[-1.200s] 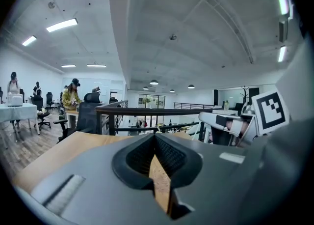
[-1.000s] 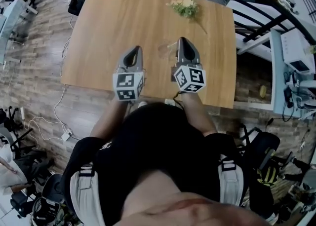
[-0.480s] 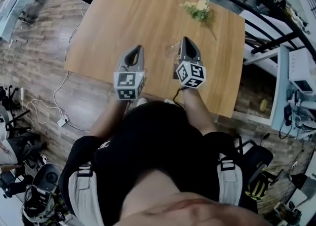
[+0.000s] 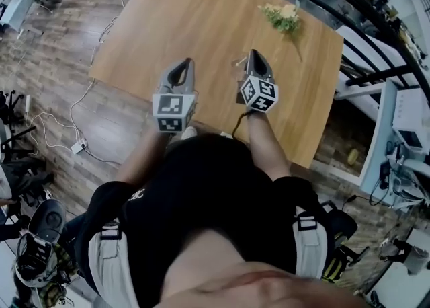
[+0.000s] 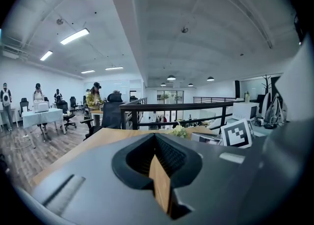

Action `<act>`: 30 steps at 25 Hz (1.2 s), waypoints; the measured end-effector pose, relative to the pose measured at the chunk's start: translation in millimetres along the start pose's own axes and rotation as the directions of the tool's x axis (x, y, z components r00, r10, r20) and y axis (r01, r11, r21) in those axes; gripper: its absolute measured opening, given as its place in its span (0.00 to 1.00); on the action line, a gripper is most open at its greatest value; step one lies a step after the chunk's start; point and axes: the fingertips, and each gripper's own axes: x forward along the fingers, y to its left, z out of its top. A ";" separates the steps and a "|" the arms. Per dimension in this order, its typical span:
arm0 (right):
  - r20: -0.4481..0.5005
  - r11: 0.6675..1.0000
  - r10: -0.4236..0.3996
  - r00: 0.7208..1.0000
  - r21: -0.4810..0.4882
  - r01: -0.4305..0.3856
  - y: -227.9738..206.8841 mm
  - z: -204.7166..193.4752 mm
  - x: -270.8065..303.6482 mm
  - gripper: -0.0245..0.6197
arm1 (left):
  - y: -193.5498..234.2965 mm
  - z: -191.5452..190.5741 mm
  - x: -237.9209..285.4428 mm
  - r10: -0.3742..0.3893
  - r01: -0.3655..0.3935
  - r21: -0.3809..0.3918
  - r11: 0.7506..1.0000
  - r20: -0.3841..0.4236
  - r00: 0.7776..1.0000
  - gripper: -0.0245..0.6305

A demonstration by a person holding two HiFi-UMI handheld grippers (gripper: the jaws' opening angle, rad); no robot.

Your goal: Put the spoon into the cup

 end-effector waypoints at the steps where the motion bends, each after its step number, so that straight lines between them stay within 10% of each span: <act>1: -0.007 1.000 -0.006 1.000 0.006 0.006 -3.0 -3.3 2.7 0.04 | 0.4 -0.4 0.3 0.003 -0.003 0.004 1.000 -0.003 1.000 0.06; 30: -0.178 0.985 -0.085 0.980 0.131 0.109 -46.8 -83.5 22.0 0.04 | 8.4 -9.2 2.6 -0.003 0.004 0.028 1.000 -0.039 0.999 0.06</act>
